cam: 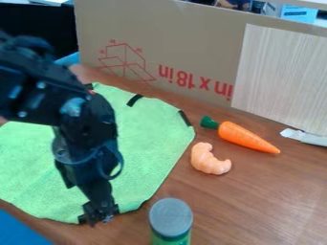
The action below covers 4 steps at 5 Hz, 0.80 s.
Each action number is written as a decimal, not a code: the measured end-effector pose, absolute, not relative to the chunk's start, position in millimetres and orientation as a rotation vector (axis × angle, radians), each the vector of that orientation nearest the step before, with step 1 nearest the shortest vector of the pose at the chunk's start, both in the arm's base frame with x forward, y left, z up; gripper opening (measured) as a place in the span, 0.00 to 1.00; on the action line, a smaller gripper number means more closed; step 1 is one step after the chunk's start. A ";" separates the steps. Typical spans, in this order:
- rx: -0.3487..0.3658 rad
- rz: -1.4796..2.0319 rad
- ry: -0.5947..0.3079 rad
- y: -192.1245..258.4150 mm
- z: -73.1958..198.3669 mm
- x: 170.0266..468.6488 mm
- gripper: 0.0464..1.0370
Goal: Fold the cloth from bottom right to top left
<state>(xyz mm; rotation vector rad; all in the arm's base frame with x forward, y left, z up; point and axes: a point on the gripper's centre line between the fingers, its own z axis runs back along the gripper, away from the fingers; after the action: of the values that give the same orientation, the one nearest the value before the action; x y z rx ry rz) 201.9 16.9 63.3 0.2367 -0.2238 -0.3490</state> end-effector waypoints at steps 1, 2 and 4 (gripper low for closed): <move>0.217 -0.375 -0.204 12.9 56.3 209.1 0.96; 0.200 -0.400 -0.177 14.3 51.7 208.7 0.96; 0.220 -0.421 -0.179 12.5 37.5 212.0 0.96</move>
<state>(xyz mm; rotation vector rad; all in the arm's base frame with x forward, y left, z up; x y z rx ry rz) 212.0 12.5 37.5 0.2196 -0.1792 -0.4208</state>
